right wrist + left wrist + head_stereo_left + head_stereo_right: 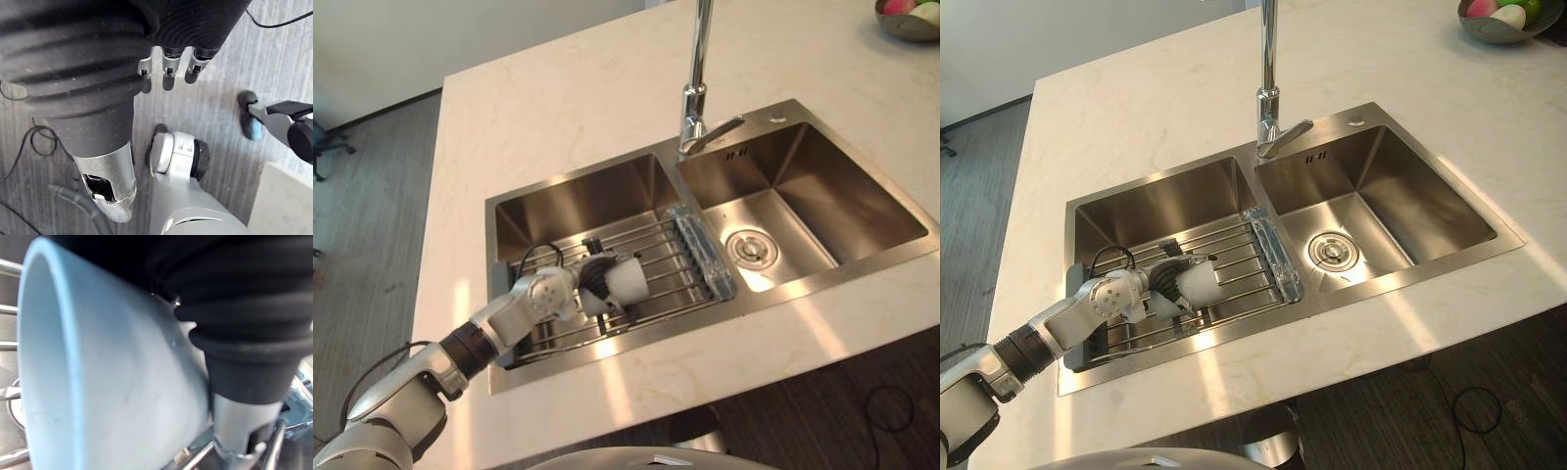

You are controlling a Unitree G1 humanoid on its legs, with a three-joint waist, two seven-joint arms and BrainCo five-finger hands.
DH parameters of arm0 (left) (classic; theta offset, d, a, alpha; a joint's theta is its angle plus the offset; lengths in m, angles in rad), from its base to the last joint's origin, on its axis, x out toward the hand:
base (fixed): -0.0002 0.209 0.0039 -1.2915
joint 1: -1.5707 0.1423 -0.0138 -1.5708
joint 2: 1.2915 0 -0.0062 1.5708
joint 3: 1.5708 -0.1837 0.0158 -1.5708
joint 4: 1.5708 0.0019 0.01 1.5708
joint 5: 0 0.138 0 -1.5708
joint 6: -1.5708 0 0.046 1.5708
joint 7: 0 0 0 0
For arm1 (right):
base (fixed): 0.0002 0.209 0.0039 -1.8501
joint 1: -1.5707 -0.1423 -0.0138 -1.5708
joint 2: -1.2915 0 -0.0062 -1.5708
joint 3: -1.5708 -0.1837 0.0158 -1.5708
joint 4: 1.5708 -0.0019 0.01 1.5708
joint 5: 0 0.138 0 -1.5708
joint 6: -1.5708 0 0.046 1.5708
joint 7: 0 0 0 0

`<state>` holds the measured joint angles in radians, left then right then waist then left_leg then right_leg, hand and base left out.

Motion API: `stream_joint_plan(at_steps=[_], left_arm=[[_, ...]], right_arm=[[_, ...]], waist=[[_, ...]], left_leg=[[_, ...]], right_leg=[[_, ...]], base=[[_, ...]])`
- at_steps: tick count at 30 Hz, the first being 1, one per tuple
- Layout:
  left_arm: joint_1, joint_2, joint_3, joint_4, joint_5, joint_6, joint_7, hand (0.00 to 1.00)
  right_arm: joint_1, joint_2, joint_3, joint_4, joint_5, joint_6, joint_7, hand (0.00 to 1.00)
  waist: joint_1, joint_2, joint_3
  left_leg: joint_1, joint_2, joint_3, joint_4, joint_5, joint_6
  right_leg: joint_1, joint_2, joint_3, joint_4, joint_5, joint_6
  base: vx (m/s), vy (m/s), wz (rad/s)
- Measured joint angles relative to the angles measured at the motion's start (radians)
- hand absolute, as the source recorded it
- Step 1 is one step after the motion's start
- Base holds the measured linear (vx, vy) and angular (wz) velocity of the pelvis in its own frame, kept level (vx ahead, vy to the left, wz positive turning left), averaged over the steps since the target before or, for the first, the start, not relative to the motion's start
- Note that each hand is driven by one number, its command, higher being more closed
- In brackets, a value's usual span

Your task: Walk over to the sink, pick up the cup, carry it to the dishwasher, place the cup inside the dishwasher, then close the dishwasher door

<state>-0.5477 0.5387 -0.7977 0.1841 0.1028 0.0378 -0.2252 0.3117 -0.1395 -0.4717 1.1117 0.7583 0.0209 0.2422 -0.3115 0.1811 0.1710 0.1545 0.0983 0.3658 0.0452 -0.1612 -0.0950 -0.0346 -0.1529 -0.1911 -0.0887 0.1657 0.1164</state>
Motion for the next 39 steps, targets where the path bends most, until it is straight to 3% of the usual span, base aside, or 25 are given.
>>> stream_joint_plan(at_steps=[3, 8, 11, 19, 20, 25, 30, 34, 37, 39], left_arm=[[-0.001, 0.0, -0.001, -0.009, 0.0, 0.013, 0.0, 0.0], [-0.006, 0.001, -0.001, -0.039, 0.023, 0.077, -0.025, 0.0], [-0.006, 0.001, 0.013, -0.056, 0.091, 0.12, -0.074, 0.0], [0.002, 0.001, 0.057, -0.058, 0.281, 0.164, -0.239, 0.0], [0.001, 0.001, 0.06, -0.057, 0.307, 0.165, -0.257, 1.0], [-0.001, 0.0, 0.059, -0.078, 0.393, 0.156, -0.267, 1.0], [0.002, 0.007, 0.047, -0.081, 0.445, 0.089, -0.209, 1.0], [0.012, 0.038, 0.003, -0.077, 0.447, -0.023, -0.079, 1.0], [0.026, 0.045, 0.0, -0.077, 0.44, -0.062, -0.033, 1.0], [0.036, 0.061, -0.018, -0.076, 0.439, -0.113, 0.027, 1.0]], right_arm=[[0.0, -0.003, 0.003, -0.001, 0.001, -0.002, 0.0, 0.0], [-0.001, -0.027, 0.039, -0.014, 0.003, -0.005, -0.001, 0.0], [-0.002, -0.032, 0.042, -0.036, 0.003, -0.005, -0.002, 0.0], [-0.003, -0.035, 0.075, -0.036, 0.003, -0.003, -0.013, 0.0], [-0.003, -0.036, 0.076, -0.036, 0.003, -0.003, -0.014, 0.0], [-0.003, -0.039, 0.09, -0.036, 0.004, -0.009, -0.028, 0.0], [-0.004, -0.041, 0.114, -0.036, 0.023, -0.026, -0.029, 0.0], [-0.004, -0.039, 0.116, -0.035, 0.026, -0.03, -0.028, 0.0], [-0.004, -0.041, 0.12, -0.035, 0.026, -0.044, -0.028, 0.0], [-0.004, -0.046, 0.146, -0.034, 0.029, -0.048, -0.028, 0.0]], waist=[[0.0, 0.002, 0.0], [0.005, 0.009, -0.003], [0.006, 0.01, -0.003], [0.01, 0.013, -0.005], [0.005, 0.014, -0.005], [0.008, 0.015, -0.007], [0.009, 0.02, -0.01], [0.008, 0.023, -0.012], [0.011, 0.023, -0.012], [0.01, 0.022, -0.012]], left_leg=[[-0.003, 0.0, -0.004, 0.0, 0.001, 0.0], [-0.013, 0.0, -0.013, 0.0, 0.003, 0.0], [-0.013, 0.0, -0.02, 0.0, 0.006, 0.0], [-0.021, 0.0, -0.048, -0.014, 0.026, -0.001], [-0.021, 0.0, -0.057, -0.016, 0.026, -0.001], [-0.029, 0.003, -0.068, -0.02, 0.028, -0.004], [-0.029, 0.004, -0.071, -0.024, 0.032, -0.001], [-0.032, 0.003, -0.091, -0.026, 0.035, 0.0], [-0.032, 0.004, -0.093, -0.025, 0.036, 0.0], [-0.032, 0.003, -0.093, -0.026, 0.036, 0.0]], right_leg=[[0.0, -0.001, -0.004, 0.0, 0.0, 0.0], [-0.001, -0.002, -0.014, 0.0, 0.0, 0.0], [0.0, -0.005, -0.019, 0.0, 0.0, 0.0], [0.011, -0.006, -0.052, 0.0, -0.001, 0.0], [0.016, -0.006, -0.06, 0.0, -0.004, -0.003], [0.015, -0.004, -0.069, 0.0, -0.007, -0.005], [0.014, -0.003, -0.074, 0.0, -0.007, -0.004], [0.018, -0.005, -0.095, 0.0, -0.01, 0.0], [0.018, -0.005, -0.098, 0.0, -0.01, 0.0], [0.018, -0.005, -0.099, 0.0, -0.01, 0.0]], base=[[-0.04, -0.024, 0.04], [-0.02, -0.011, 0.05], [0.0, -0.003, 0.05], [-0.06, -0.029, 0.11], [-0.07, -0.029, 0.16], [-0.03, -0.015, 0.07], [0.0, 0.0, 0.01], [0.01, -0.005, 0.11], [0.01, -0.003, 0.05], [0.0, 0.0, 0.0]])
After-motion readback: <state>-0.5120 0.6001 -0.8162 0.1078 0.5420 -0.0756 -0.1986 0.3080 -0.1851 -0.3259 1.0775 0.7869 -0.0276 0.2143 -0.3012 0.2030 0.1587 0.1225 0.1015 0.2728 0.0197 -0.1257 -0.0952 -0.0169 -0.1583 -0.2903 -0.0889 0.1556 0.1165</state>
